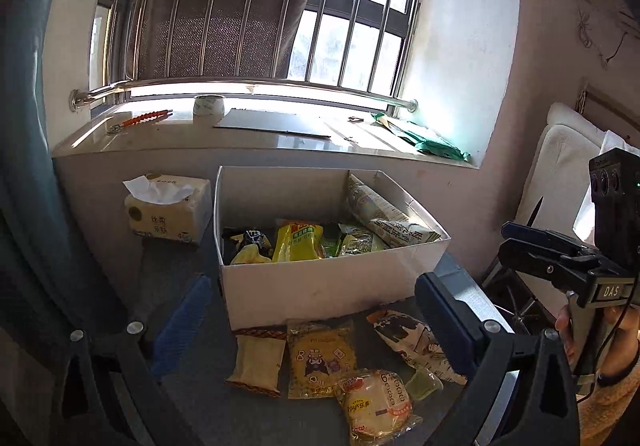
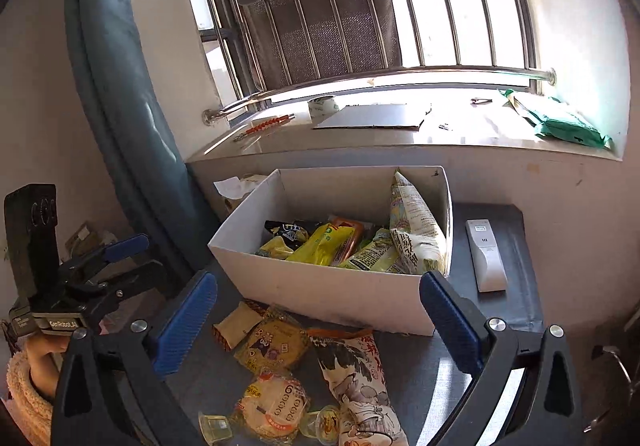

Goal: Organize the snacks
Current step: 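Lower both held bags into the white box and open both tools, then grasp the white bird-print snack bag with the right tool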

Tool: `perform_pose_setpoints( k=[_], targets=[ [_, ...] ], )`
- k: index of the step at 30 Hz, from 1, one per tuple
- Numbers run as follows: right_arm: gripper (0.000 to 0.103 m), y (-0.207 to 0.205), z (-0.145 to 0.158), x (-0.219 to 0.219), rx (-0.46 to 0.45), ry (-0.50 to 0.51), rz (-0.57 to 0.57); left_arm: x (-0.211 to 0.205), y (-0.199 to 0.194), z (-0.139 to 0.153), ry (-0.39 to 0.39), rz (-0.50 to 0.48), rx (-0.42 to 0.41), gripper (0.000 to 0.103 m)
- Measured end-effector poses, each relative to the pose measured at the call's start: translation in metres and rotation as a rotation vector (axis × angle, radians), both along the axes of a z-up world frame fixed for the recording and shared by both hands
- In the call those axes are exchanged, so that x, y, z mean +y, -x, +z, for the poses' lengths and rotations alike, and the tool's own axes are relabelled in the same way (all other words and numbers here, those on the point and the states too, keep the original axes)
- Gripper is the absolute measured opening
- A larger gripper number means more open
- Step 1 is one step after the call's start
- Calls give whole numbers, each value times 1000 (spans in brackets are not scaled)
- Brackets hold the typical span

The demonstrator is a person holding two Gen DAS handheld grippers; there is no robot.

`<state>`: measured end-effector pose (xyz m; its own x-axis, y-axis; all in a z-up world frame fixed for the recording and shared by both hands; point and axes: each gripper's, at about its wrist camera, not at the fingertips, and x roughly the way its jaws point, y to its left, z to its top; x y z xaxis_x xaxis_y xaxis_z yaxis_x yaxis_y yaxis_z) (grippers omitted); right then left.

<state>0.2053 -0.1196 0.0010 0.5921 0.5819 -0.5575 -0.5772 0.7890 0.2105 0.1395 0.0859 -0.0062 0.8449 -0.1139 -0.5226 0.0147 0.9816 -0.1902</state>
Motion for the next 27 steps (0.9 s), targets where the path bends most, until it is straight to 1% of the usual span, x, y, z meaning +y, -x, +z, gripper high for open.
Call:
perform_pose_setpoints(
  k=[2, 3, 8, 12, 15, 17, 21, 23, 25, 27],
  targets=[
    [103, 26, -11, -9, -18, 16, 1, -7, 16, -13, 15, -6, 14, 103],
    [103, 38, -19, -14, -15, 28, -17, -12, 23, -20, 23, -3, 31, 103],
    [103, 77, -62, -31, 87, 37, -51, -28, 53, -52, 48, -7, 98, 103],
    [103, 102, -90, -44, 110, 69, -86, -34, 68, -72, 94, -8, 146, 103],
    [103, 103, -106, -52, 170, 57, -84, -37, 72, -85, 107, -15, 180, 103],
    [103, 101, -111, -51, 190, 78, -97, -40, 72, -89, 96, -11, 192, 103],
    [103, 96, -111, -45, 178, 104, -94, -43, 72, -90, 101, -23, 197, 103],
    [103, 91, -109, -41, 173, 102, -84, -43, 71, -91, 99, -23, 203, 103],
    [103, 84, -106, -34, 183, 124, -70, -41, 71, -90, 89, -14, 203, 103],
    [103, 78, -101, -26, 167, 145, -55, -39, 72, -90, 86, -13, 203, 103]
  ],
)
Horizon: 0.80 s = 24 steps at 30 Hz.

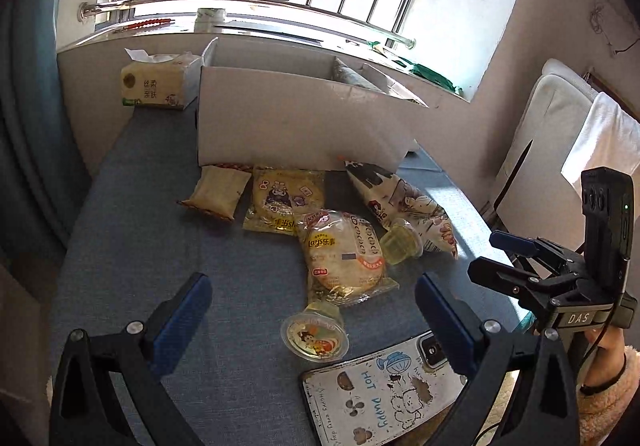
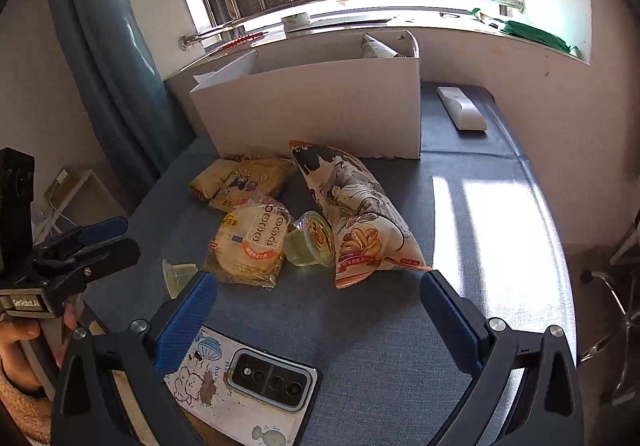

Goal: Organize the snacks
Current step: 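Grasp the white bird-print snack bag with the right tool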

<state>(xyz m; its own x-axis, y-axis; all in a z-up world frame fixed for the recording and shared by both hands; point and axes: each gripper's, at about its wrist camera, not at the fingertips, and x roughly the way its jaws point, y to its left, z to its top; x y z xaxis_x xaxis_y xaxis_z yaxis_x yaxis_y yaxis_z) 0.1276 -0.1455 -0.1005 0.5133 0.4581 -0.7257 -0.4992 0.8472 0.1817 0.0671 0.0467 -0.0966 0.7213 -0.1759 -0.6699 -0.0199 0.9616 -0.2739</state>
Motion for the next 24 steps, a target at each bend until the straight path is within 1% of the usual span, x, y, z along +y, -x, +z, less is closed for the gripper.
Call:
perform_pose_setpoints(
  k=[2, 4, 6, 8, 11, 13, 15, 17, 19, 20, 21, 22, 23, 24],
  targets=[
    [103, -9, 5, 10, -25, 22, 15, 2, 1, 0, 7, 0, 0, 103],
    [103, -21, 7, 20, -30, 49, 36, 3, 2, 0, 26, -3, 1, 103],
    [103, -36, 7, 32, -36, 88, 72, 3, 2, 0, 22, -3, 2, 103],
    [103, -54, 6, 43, -34, 133, 72, 3, 2, 1, 20, -4, 0, 103],
    [103, -88, -3, 56, 23, 190, 61, 6, 3, 1, 26, 2, -5, 103],
    [103, -103, -11, 63, 44, 213, 81, 9, 4, 0, 28, 12, -2, 103],
    [103, -117, -21, 67, 83, 252, 70, 14, 6, -1, 55, 13, 3, 103],
    [103, -128, -31, 67, 135, 235, 65, 18, 7, -3, 66, 19, 7, 103],
    [103, -133, -41, 68, 169, 249, 68, 22, 7, -5, 56, 35, 14, 103],
    [100, -133, -44, 69, 170, 260, 68, 23, 7, -6, 59, 39, 16, 103],
    [82, -132, -48, 69, 179, 261, 73, 25, 6, -7, 67, 41, 20, 103],
    [50, -132, -51, 68, 194, 250, 78, 26, 6, -8, 72, 43, 23, 103],
    [50, -132, -53, 66, 208, 231, 83, 27, 6, -9, 72, 45, 25, 103],
    [48, -130, -53, 65, 199, 228, 81, 27, 6, -10, 67, 47, 28, 103]
  ],
)
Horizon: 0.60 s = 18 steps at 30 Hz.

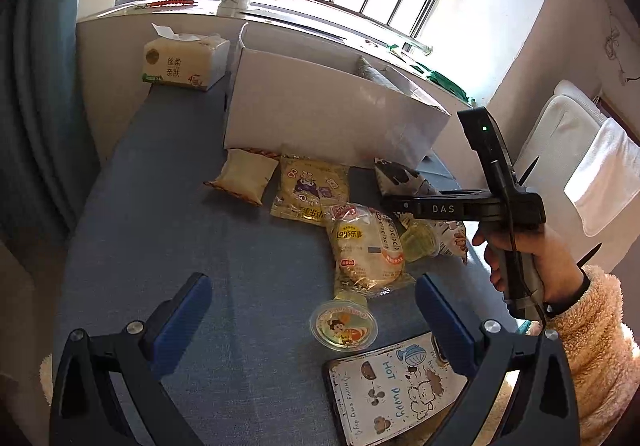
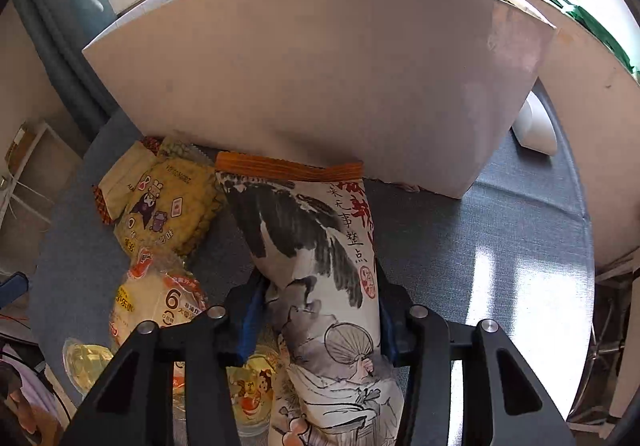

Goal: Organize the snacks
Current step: 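Grasp the white bird-print snack bag with the right tool, then grasp the cream bag with orange ends with the left tool while the right tool holds its bag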

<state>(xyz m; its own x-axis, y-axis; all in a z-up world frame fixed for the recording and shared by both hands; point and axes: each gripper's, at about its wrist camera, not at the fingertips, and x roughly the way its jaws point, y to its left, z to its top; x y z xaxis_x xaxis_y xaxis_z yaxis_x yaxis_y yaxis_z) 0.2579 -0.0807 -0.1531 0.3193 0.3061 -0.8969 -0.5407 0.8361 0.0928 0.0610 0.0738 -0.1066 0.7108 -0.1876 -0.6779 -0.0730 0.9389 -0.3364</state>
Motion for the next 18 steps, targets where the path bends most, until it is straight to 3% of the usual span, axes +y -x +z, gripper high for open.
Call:
perform_pose_setpoints(
  k=[8, 11, 18],
  targets=[
    [41, 16, 24, -32, -39, -116, -17, 10, -25, 5, -132, 7, 20, 103],
    [41, 33, 48, -48, -93, -174, -21, 22, -51, 3, -164, 14, 46, 103],
    [41, 87, 86, -72, -172, -279, 13, 37, -117, -14, -347, 10, 129, 103]
  ],
)
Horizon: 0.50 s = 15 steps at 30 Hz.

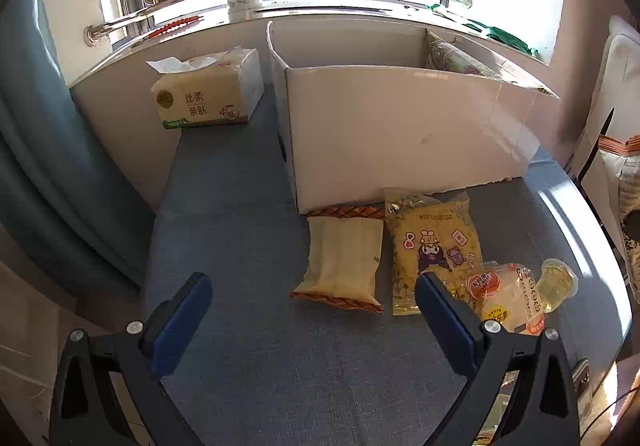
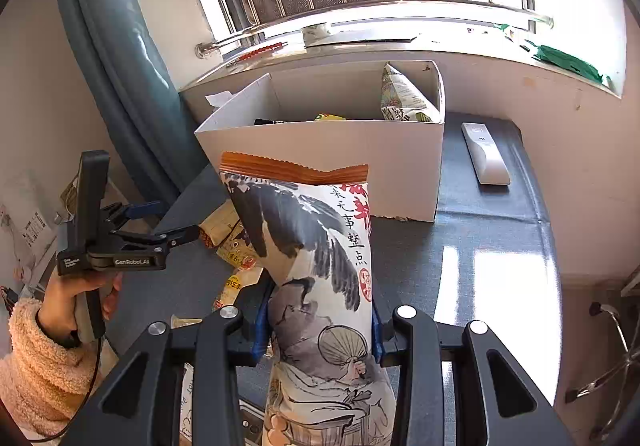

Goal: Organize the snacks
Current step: 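Grasp the cream bag with orange ends with the left tool while the right tool holds its bag, then lower both held bags into the white box and open both tools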

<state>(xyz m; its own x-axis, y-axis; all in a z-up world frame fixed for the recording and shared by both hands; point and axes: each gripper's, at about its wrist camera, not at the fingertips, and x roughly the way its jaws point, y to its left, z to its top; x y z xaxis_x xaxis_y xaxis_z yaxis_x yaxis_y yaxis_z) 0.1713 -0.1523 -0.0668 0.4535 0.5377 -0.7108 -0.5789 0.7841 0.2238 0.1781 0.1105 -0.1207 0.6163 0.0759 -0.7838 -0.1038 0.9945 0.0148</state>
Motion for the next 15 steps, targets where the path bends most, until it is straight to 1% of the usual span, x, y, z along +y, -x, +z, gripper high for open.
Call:
perform_pose_setpoints(
  k=[3, 4, 6, 8, 9, 10, 11, 12, 13, 14, 15],
  targets=[
    [41, 9, -1, -8, 2, 4, -8, 4, -18, -12, 11, -25, 43, 102],
    [41, 11, -1, -11, 16, -8, -11, 4, -22, -16, 4, -28, 55, 99],
    [41, 8, -1, -14, 26, -23, -20, 3, -29, -24, -24, -32, 82, 89],
    [41, 7, -4, -12, 30, -28, -18, 1, -32, -30, -19, -62, 95, 75],
    [41, 6, -6, -12, 31, -27, -15, 0, -33, -33, -15, -73, 96, 73],
    [41, 7, -7, -11, 37, -25, -8, -1, -32, -32, -9, -82, 87, 66],
    [41, 9, -8, -10, 39, -29, -3, -2, -31, -32, 5, -102, 83, 55],
    [41, 10, -10, -8, 38, -29, 3, -3, -29, -31, 8, -115, 78, 50],
    [41, 10, -11, -7, 44, -31, 11, -3, -28, -31, -1, -112, 80, 49],
    [41, 11, -12, -5, 45, -36, 13, -3, -25, -30, 3, -108, 76, 47],
    [41, 10, -13, -3, 43, -36, 18, -2, -22, -29, 20, -104, 72, 46]
  ],
)
